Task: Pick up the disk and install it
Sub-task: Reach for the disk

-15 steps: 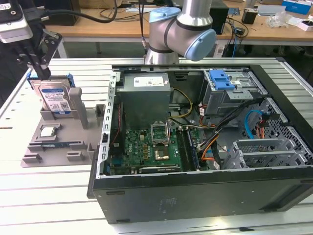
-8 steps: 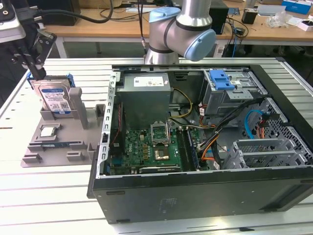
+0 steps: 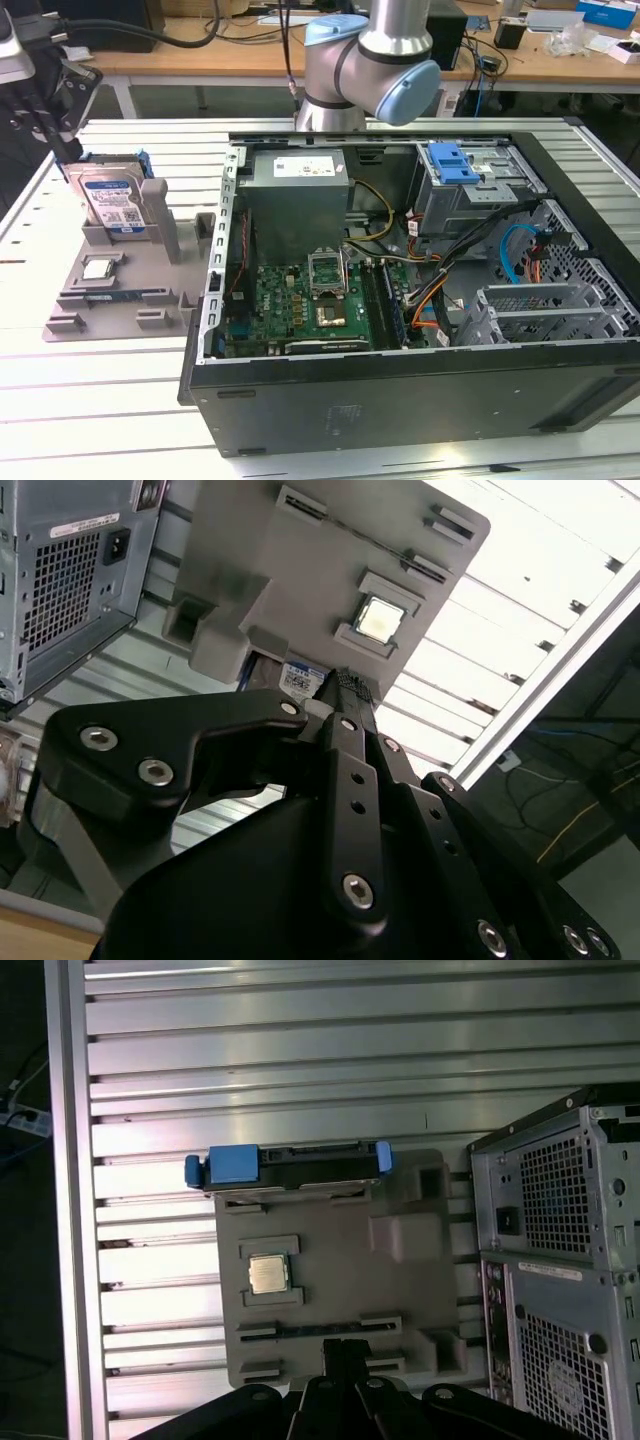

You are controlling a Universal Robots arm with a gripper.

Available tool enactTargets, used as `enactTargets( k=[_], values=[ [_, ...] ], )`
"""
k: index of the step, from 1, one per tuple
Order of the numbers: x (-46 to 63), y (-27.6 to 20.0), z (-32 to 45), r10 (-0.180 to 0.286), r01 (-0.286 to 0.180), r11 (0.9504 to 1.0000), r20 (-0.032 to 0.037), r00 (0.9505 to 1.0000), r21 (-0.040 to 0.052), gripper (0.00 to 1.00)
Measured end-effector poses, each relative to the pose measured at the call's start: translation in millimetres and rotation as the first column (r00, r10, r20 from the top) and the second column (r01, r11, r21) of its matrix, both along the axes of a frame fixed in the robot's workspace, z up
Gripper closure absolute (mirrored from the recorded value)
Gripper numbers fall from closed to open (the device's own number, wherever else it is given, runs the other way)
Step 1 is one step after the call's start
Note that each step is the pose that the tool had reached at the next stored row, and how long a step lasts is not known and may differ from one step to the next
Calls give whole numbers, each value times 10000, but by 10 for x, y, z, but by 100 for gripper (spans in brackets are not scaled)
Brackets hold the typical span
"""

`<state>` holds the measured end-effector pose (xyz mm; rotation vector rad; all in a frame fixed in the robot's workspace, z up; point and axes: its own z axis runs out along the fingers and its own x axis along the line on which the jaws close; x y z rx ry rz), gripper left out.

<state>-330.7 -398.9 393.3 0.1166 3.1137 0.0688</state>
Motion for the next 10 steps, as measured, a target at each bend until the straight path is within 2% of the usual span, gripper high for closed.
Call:
enactTargets(
  k=[10],
  values=[
    [-132, 0, 0, 0, 0, 10000, 0, 10000, 0, 89]
  ],
)
